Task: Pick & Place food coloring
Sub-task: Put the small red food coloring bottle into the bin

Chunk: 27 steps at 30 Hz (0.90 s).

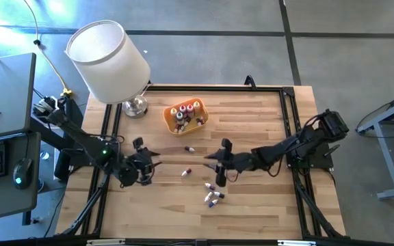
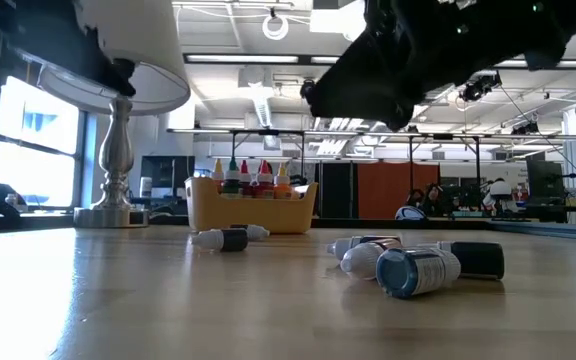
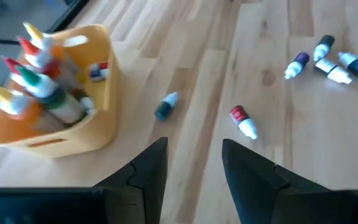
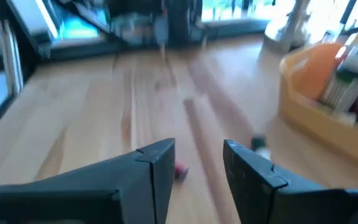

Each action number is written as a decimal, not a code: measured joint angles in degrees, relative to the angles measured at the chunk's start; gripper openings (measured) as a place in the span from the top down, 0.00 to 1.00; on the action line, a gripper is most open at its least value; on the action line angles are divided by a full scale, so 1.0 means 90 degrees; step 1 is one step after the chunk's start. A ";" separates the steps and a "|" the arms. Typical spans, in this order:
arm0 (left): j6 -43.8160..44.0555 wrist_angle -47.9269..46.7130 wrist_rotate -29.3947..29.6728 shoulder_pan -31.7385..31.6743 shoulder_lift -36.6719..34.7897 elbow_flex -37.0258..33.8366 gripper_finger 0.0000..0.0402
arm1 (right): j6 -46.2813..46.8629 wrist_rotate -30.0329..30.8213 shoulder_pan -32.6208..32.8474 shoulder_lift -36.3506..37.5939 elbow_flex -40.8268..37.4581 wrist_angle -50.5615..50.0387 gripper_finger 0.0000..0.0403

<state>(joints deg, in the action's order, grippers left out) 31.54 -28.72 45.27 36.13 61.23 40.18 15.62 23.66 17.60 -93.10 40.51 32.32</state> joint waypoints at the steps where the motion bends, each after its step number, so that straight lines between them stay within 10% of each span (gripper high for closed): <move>1: -0.0004 0.0392 0.0005 -0.0003 -0.0002 -0.0250 0.63 | -0.0191 0.0012 -0.0049 0.0000 -0.0106 0.0309 0.68; 10: 0.0028 0.2304 0.0058 -0.0014 0.0000 -0.1510 0.63 | -0.0957 0.0309 -0.0517 0.0000 -0.0338 0.0353 0.68; 27: 0.0028 0.2411 0.0139 -0.0014 0.0092 -0.1592 0.63 | -0.0690 -0.0973 -0.0867 0.0000 -0.0335 0.0303 0.68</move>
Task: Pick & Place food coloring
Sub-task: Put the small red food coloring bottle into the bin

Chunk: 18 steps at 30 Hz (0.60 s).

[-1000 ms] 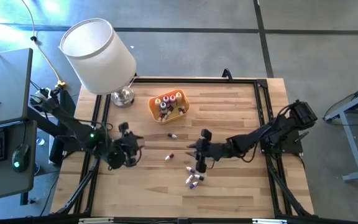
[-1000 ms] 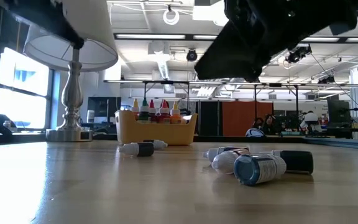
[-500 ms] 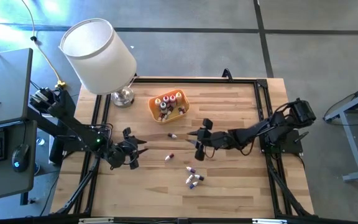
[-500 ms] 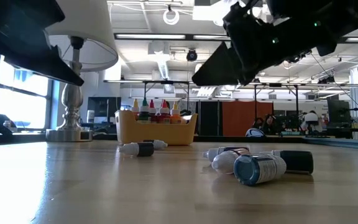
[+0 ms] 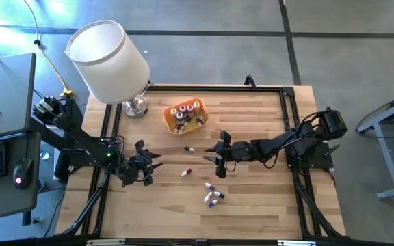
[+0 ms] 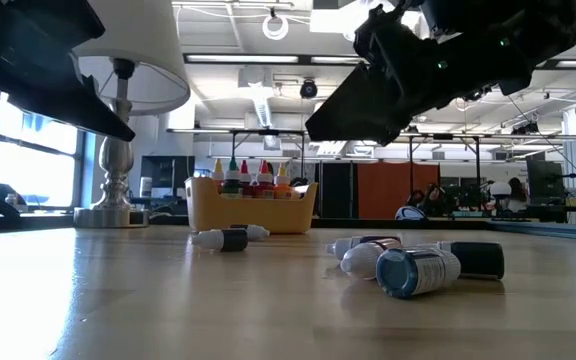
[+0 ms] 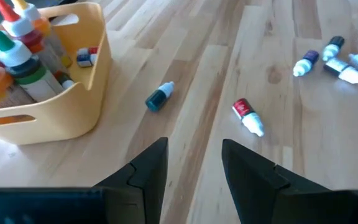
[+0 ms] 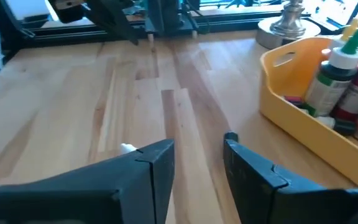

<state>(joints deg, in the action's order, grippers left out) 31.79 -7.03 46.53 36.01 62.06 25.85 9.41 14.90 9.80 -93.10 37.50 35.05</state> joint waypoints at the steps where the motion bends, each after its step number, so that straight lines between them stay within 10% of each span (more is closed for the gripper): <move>1: -0.0002 0.0004 -0.0070 -0.0002 0.0000 0.0000 0.63 | 0.0004 -0.0040 0.0020 0.0000 0.0000 0.0038 0.67; 18: -0.0051 -0.0014 0.0228 -0.0002 0.0000 0.0000 0.63 | -0.0100 -0.0750 0.0384 -0.2115 0.1437 0.1195 0.55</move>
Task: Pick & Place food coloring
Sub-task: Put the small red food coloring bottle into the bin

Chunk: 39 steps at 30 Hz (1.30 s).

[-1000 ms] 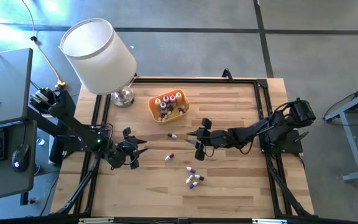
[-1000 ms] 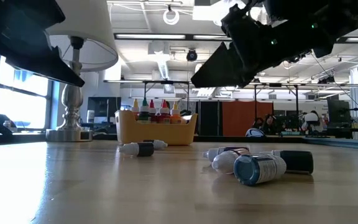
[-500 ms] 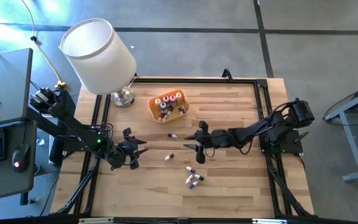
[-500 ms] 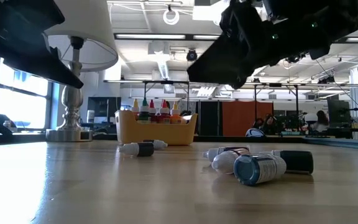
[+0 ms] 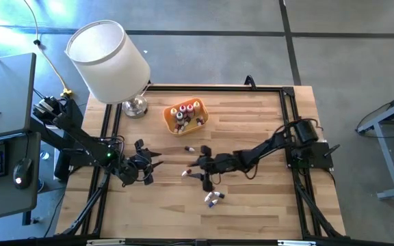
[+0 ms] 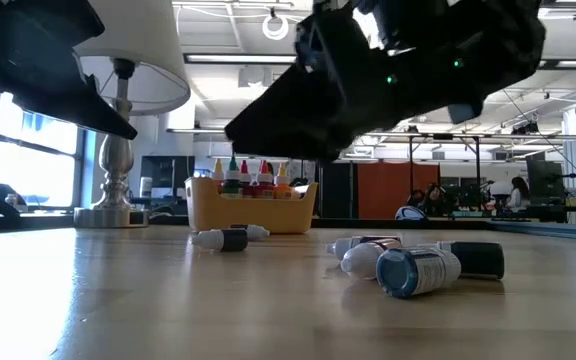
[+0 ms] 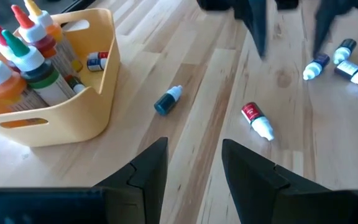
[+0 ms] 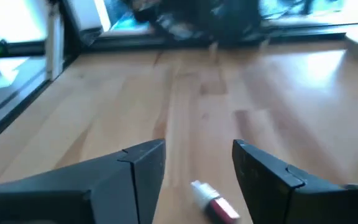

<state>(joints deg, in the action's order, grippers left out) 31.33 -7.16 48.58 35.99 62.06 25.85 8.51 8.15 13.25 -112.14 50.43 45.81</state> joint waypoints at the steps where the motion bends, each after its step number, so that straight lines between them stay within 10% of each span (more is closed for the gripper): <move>1: -0.0004 0.0004 0.0005 0.0000 0.0000 0.0000 0.63 | -0.0002 -0.0156 -0.0012 -0.0122 0.0113 -0.0100 0.55; 20: 0.0066 0.0017 -0.0180 0.0002 0.0000 -0.0002 0.63 | -0.0425 -0.0273 -0.0348 -0.1444 0.0977 -0.1283 0.55; 39: 0.0243 0.0022 -0.0476 0.0002 0.0000 -0.0002 0.63 | -0.0358 -0.0277 -0.0388 -0.1432 0.0977 -0.0890 0.82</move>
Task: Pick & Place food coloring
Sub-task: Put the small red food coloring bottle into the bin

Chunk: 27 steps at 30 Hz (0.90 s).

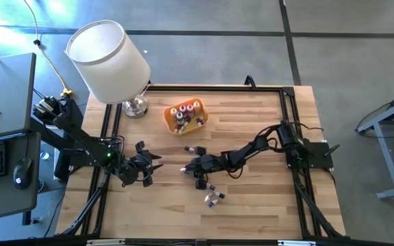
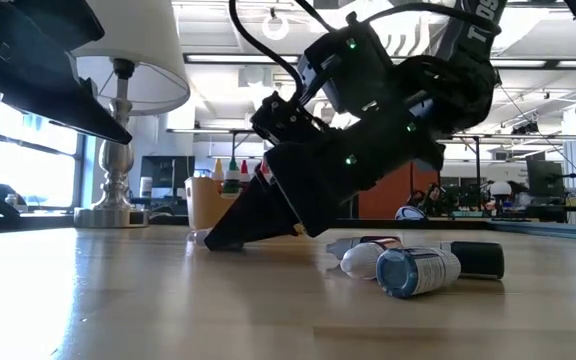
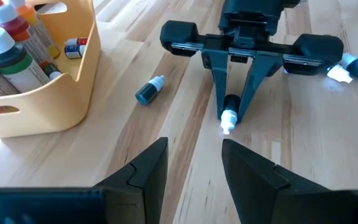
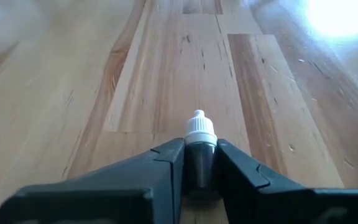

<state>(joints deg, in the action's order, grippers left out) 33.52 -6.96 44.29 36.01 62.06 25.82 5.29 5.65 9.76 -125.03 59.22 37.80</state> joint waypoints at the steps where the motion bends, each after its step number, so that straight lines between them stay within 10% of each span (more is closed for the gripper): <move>1: 0.0000 0.0000 0.0000 0.0000 0.0000 0.0000 0.63 | -0.0011 0.0027 -0.0006 0.0041 0.0015 -0.0041 0.82; 14: 0.0040 -0.0005 -0.0029 0.0000 0.0000 0.0000 0.63 | -0.1720 0.2161 -0.0724 0.1656 0.0082 -0.1744 0.80; 27: 0.0047 -0.0008 -0.0034 0.0000 0.0001 0.0000 0.63 | -0.0601 0.1722 -0.1792 0.1886 0.0080 -0.2225 0.80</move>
<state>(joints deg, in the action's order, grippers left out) 33.94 -7.03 43.99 36.01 62.07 25.82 -0.12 21.15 -6.37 -108.05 59.94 17.77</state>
